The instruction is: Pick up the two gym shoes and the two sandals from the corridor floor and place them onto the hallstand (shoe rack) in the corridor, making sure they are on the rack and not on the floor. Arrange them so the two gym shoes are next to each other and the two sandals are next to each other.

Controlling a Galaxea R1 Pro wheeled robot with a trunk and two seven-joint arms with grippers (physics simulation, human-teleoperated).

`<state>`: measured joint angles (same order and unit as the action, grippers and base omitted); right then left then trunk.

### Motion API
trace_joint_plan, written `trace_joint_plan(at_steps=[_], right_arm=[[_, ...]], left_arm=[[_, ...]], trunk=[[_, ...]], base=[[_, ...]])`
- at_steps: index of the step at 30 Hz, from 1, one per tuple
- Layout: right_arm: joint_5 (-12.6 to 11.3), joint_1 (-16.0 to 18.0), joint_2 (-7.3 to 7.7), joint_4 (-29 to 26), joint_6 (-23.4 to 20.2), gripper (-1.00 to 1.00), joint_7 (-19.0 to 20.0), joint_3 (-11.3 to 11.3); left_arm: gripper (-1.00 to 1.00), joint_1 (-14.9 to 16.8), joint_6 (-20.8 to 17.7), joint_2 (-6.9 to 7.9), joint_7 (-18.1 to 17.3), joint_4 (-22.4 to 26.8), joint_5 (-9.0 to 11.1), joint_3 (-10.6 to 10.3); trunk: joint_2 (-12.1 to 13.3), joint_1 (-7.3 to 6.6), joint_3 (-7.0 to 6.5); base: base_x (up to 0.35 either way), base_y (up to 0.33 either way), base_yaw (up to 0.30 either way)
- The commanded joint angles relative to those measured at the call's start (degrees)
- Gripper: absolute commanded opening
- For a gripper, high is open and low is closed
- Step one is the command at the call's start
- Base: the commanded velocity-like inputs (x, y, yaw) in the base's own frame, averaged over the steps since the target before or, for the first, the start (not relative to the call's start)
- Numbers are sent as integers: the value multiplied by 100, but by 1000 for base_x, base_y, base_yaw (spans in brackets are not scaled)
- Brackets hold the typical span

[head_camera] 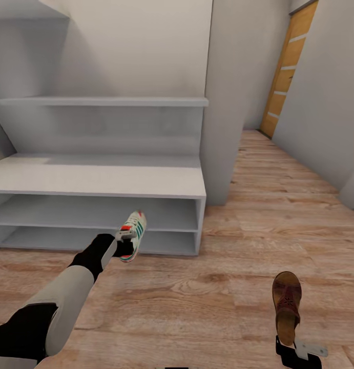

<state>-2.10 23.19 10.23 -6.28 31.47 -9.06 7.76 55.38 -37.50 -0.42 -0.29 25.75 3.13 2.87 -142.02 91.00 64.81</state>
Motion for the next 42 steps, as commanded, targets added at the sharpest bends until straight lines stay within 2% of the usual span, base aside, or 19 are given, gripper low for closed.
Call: trace_joint_plan(at_steps=[1, 24, 29, 42], right_arm=[[-28, 3, 0, 4, 20, -100, 10, 7], [-28, 2, -3, 4, 20, -100, 10, 7], [-27, 2, -4, 4, 22, -100, 10, 7], [-27, 2, -4, 4, 22, -100, 10, 7]], left_arm=[[-100, 1, -32, -6, 2, 9, 28, 30], [-100, -9, -5, 11, 3, 9, 29, 27], [-100, -9, 0, 15, 3, 9, 29, 27], [-100, -18, 0, 31, 3, 205, 29, 13]], trunk=[[-2, 1, 5], [-2, 1, 5], [-2, 1, 5], [-2, 1, 5]], base=[[220, -195, 0], [166, -232, 0], [275, -122, 0], [114, -9, 0]])
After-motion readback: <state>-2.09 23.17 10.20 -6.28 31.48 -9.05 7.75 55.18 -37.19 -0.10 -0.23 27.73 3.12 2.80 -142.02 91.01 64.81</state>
